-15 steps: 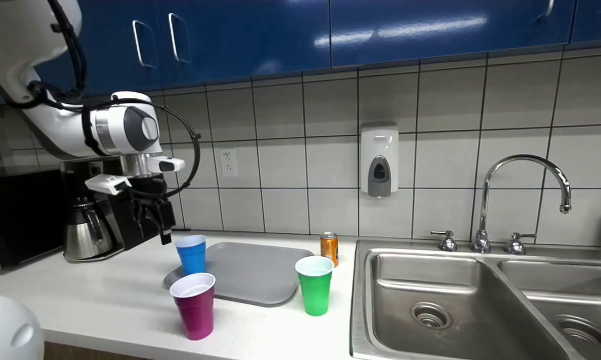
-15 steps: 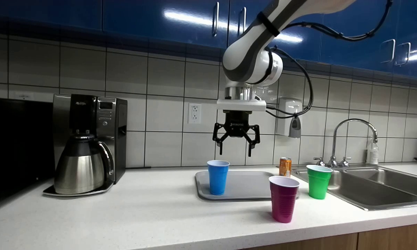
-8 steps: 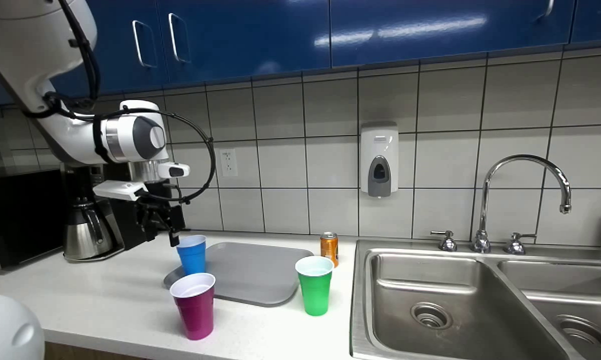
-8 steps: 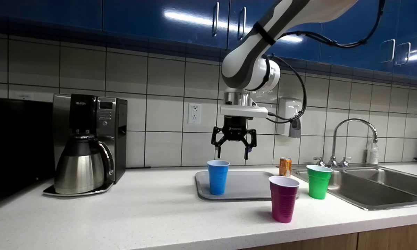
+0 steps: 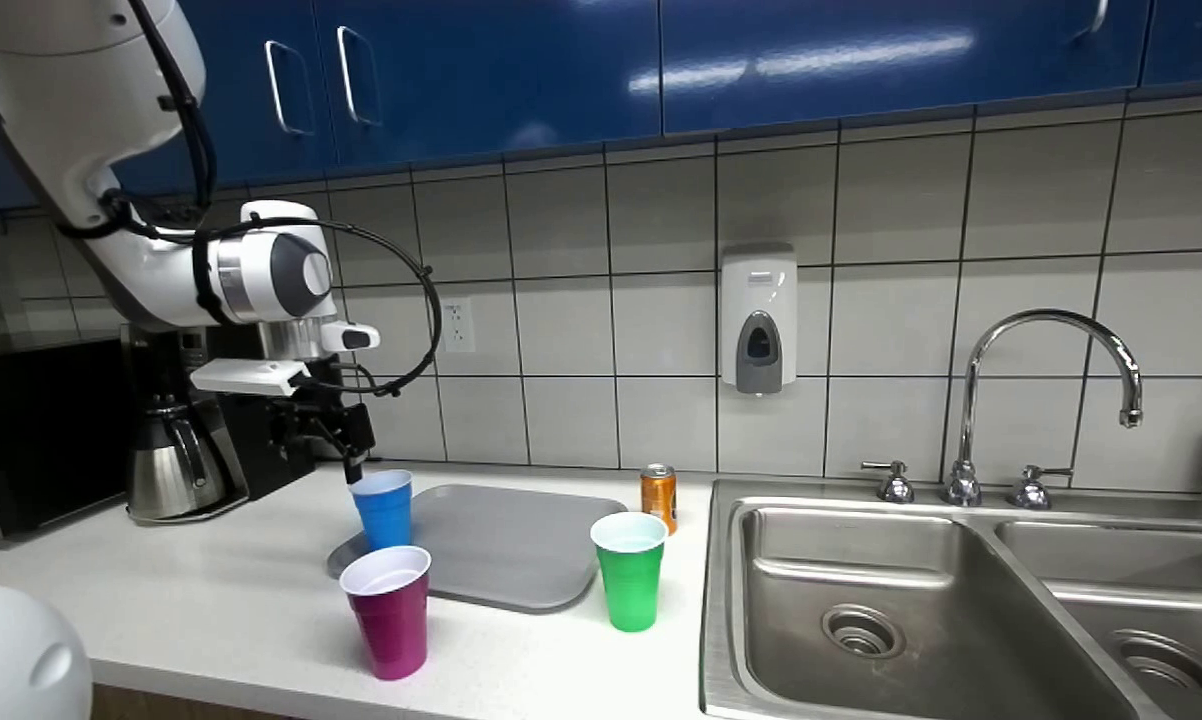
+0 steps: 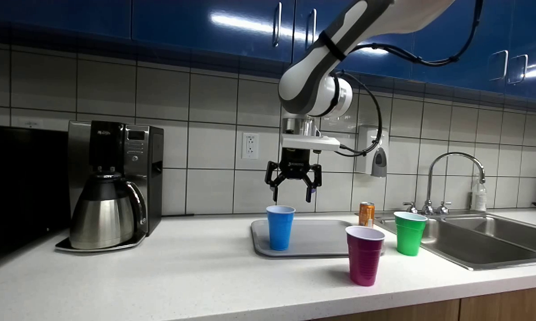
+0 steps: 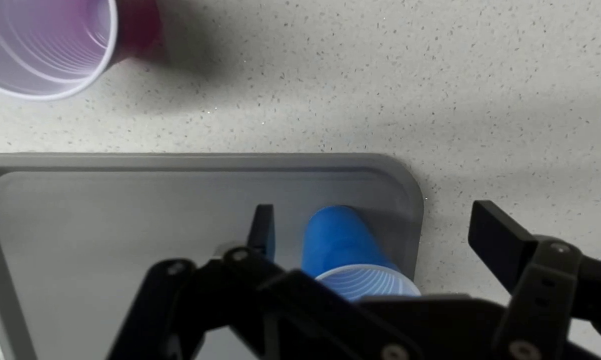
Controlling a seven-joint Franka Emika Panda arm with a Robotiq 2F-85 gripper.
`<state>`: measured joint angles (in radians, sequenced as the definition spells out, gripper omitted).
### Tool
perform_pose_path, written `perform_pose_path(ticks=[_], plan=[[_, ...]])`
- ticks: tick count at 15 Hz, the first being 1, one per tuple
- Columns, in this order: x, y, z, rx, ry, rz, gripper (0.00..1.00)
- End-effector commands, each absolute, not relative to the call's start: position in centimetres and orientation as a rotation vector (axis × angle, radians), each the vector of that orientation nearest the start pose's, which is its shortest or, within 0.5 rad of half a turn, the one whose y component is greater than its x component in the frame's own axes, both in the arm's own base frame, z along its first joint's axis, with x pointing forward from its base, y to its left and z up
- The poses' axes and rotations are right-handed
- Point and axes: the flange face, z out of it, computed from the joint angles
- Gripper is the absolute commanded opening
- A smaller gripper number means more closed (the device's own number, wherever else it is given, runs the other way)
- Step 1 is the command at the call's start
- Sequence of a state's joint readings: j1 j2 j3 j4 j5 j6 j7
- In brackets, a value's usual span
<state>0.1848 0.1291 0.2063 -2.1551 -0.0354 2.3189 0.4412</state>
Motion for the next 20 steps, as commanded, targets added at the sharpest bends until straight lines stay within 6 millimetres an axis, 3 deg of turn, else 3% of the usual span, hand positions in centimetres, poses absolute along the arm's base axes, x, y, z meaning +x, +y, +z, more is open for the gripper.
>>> perform_pose_path(ticks=[1, 7, 14, 20], plan=[[53.1, 22.1, 34.4, -3.142, -0.076, -0.063, 1.0], [54.6, 23.8, 33.5, -3.157, -0.208, -0.08, 1.0], [57.7, 23.5, 30.8, -3.201, -0.28, -0.082, 1.0], [59.8, 24.6, 30.2, -3.2, -0.368, -0.107, 1.0]])
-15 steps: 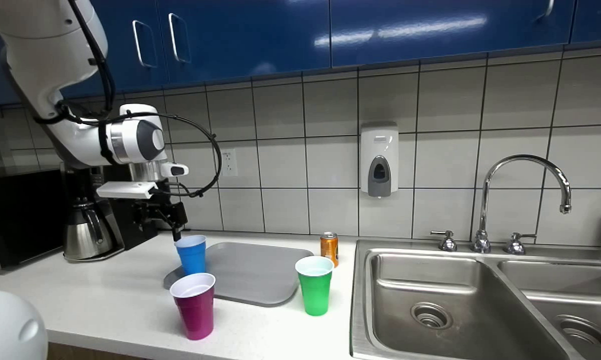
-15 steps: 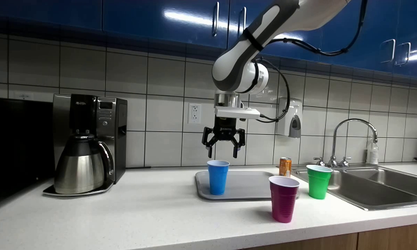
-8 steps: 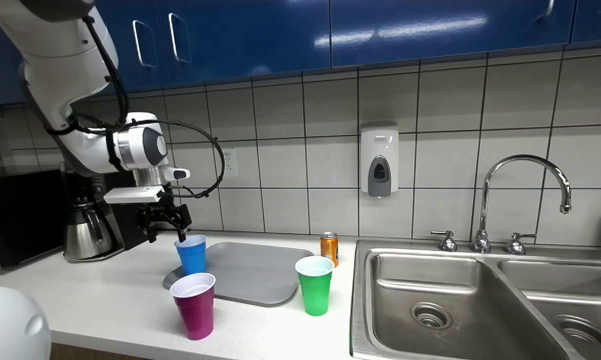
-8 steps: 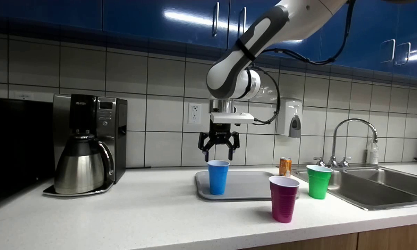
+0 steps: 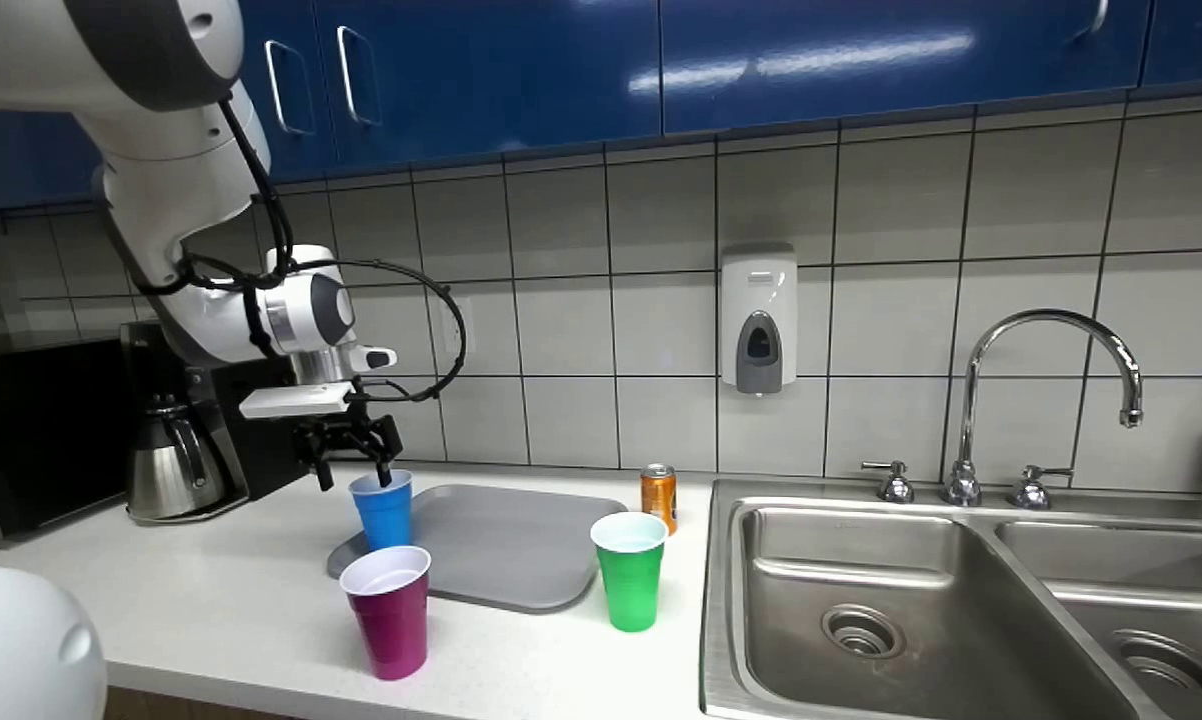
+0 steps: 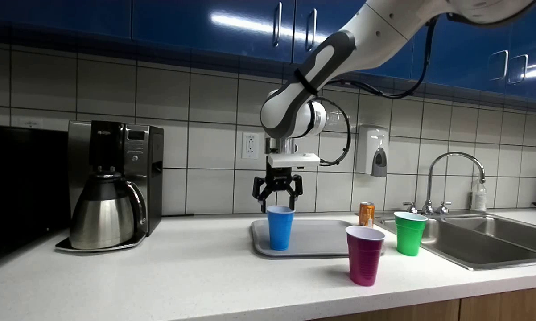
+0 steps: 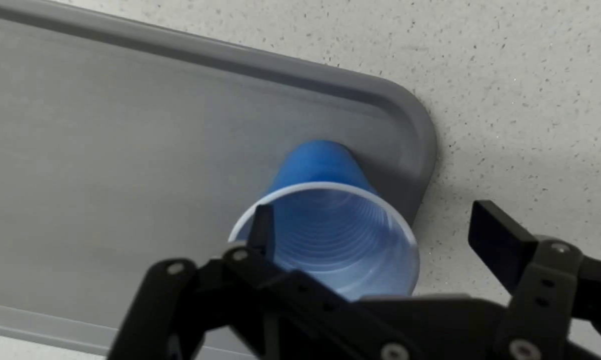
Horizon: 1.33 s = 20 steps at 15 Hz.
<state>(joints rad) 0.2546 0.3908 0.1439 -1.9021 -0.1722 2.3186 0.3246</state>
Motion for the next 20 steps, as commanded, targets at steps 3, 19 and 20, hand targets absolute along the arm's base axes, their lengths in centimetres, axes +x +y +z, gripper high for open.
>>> perform_pose_path(ticks=[3, 19, 20], plan=[[60.3, 25.1, 29.9, -3.197, -0.408, -0.111, 1.0], [61.5, 25.3, 26.1, -3.146, -0.345, -0.04, 0.58], [61.6, 25.3, 26.2, -3.147, -0.346, -0.042, 0.49]])
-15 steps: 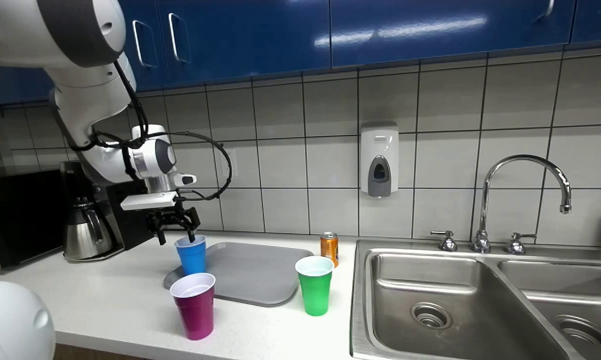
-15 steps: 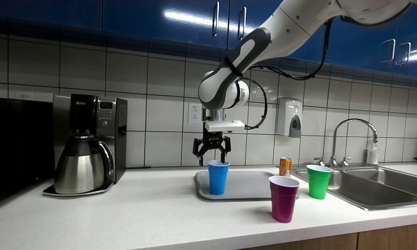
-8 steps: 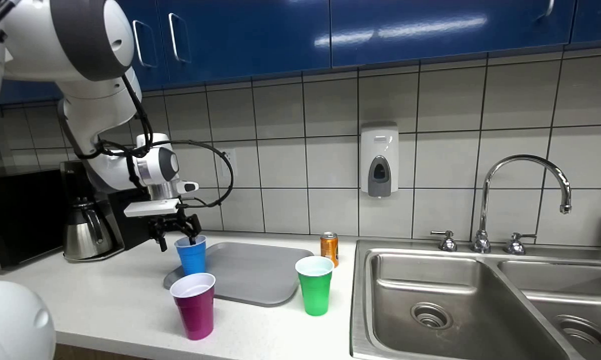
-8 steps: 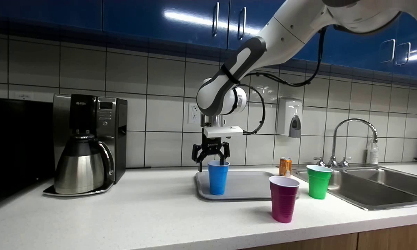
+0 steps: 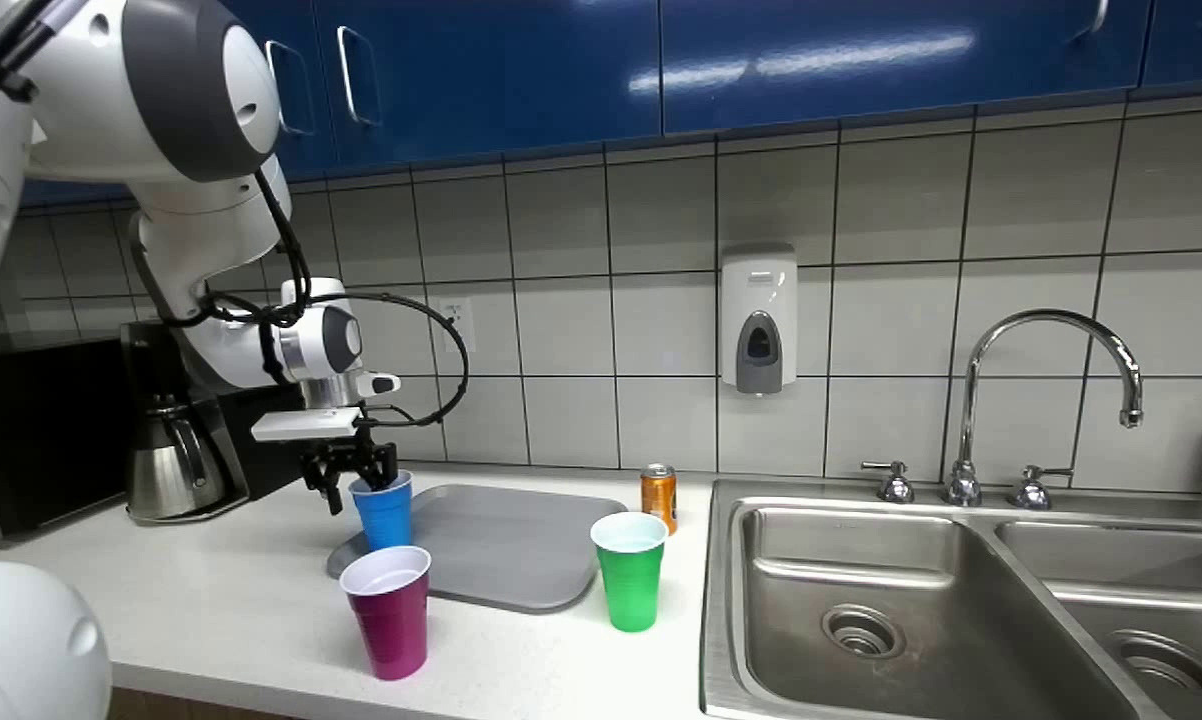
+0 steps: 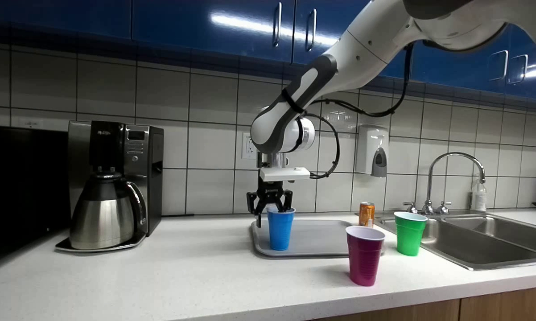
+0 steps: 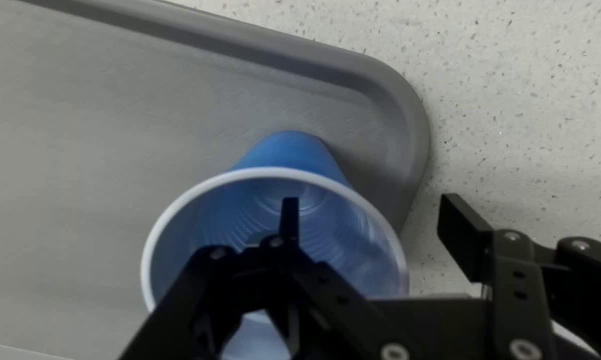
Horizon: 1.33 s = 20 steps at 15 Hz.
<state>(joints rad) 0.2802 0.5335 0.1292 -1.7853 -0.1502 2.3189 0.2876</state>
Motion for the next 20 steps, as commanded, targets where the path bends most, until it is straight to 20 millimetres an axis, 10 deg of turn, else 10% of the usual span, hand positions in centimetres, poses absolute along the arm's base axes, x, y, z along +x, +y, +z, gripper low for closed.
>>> perform_pose_path(ticks=[1, 7, 20], plan=[[61.6, 25.3, 26.3, -3.148, -0.347, -0.047, 0.42], [61.8, 25.3, 26.7, -3.154, -0.352, -0.061, 0.0], [61.2, 26.0, 30.4, -3.135, -0.384, -0.181, 0.01]])
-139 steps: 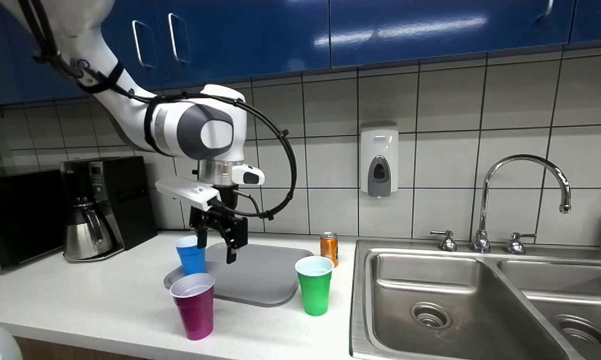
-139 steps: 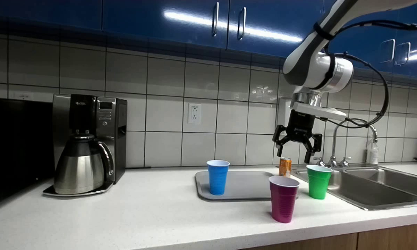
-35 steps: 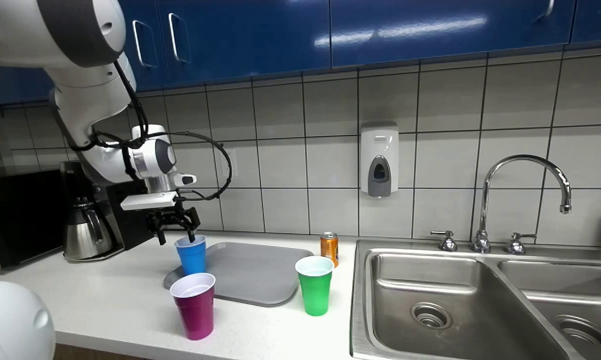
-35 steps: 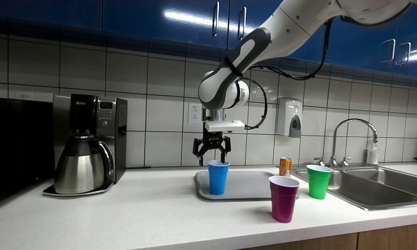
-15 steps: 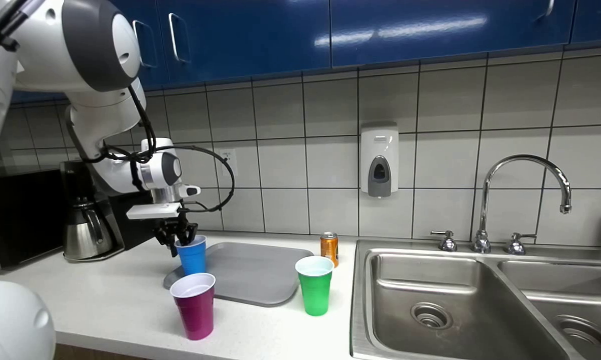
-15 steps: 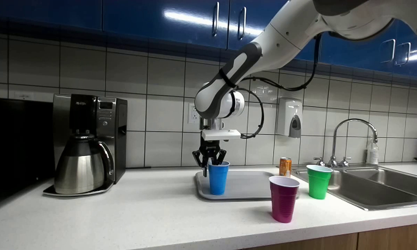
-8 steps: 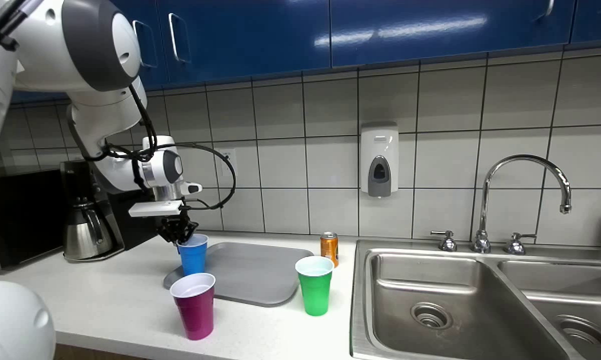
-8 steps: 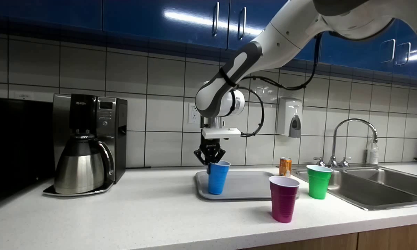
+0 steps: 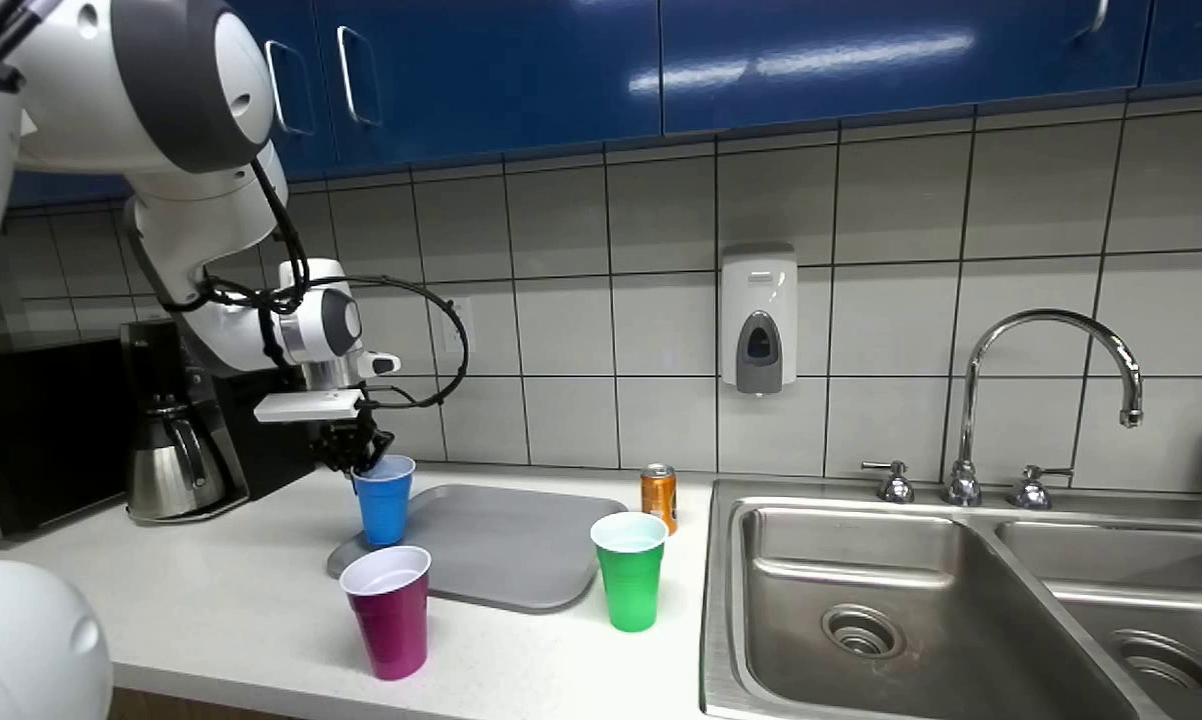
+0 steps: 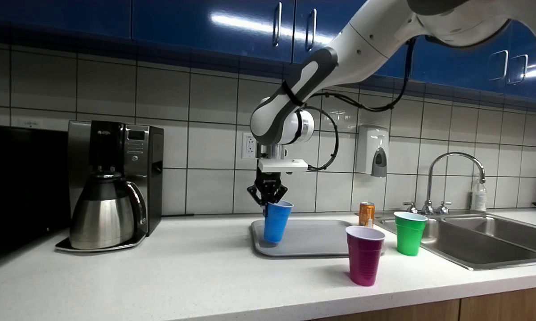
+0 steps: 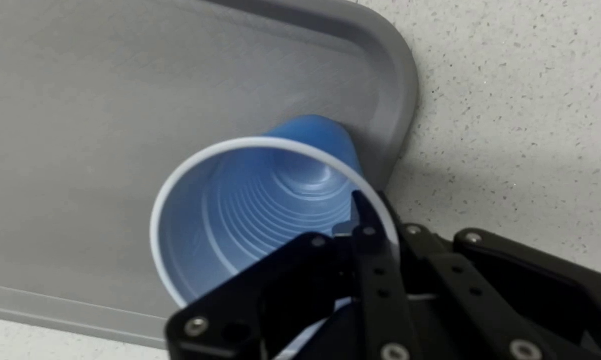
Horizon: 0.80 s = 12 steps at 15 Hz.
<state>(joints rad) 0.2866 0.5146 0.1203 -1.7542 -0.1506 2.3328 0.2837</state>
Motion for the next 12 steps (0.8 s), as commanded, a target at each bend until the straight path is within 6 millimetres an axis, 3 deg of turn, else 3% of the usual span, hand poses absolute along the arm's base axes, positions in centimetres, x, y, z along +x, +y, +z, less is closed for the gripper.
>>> perform_pose_path(ticks=[1, 7, 12], plan=[[61.1, 26.3, 30.8, -3.13, -0.395, -0.191, 0.01], [59.4, 29.7, 32.2, -3.082, -0.52, -0.216, 0.01], [57.6, 33.1, 31.8, -3.049, -0.62, -0.191, 0.01]])
